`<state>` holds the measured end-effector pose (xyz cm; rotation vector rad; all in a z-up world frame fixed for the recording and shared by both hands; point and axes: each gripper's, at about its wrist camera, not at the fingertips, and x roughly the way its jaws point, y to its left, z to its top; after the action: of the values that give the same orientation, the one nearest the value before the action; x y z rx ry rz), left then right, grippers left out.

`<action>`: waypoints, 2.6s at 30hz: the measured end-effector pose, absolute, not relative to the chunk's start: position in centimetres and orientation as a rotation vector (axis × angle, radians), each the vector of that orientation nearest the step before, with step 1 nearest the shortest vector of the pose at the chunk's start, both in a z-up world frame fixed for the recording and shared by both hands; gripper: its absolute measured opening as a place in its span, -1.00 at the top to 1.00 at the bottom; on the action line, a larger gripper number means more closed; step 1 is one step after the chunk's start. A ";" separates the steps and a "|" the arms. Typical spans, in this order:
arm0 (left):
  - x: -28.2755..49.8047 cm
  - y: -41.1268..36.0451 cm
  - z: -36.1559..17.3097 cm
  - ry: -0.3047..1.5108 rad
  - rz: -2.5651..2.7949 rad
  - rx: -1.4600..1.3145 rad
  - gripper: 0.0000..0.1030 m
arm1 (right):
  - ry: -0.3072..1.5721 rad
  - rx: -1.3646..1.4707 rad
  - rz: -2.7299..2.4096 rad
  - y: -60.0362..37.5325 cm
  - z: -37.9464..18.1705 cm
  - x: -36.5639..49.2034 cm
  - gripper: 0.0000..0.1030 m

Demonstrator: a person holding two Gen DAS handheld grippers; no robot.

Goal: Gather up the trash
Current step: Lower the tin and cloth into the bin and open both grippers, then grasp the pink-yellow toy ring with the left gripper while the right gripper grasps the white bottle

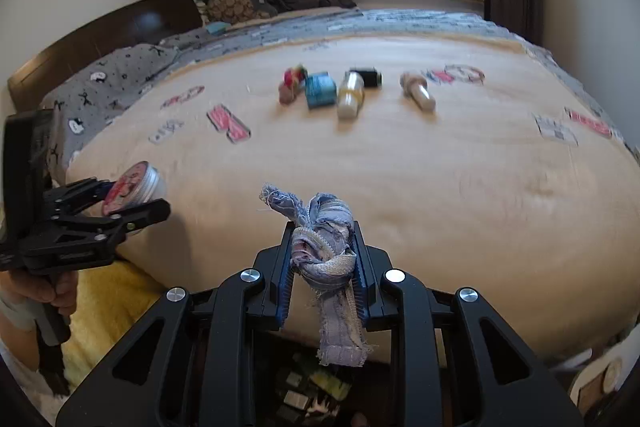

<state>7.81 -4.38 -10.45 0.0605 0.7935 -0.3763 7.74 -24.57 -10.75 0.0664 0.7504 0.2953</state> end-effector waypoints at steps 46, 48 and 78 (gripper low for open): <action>2.6 -8.5 -25.0 1.214 -0.484 0.143 -0.72 | 1.100 0.253 0.290 -24.0 -23.3 5.5 -0.54; 3.0 -8.5 -23.7 1.183 -0.473 0.148 -0.73 | 1.066 0.255 0.272 -24.7 -22.1 5.5 -0.63; 20.8 -7.2 -11.3 0.885 -0.275 0.108 -0.72 | 0.810 0.108 0.122 -30.3 -11.1 23.9 -0.48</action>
<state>20.82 -7.20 -11.25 0.1082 0.8850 -0.2751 23.92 -30.27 -11.12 0.1084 0.8097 0.1216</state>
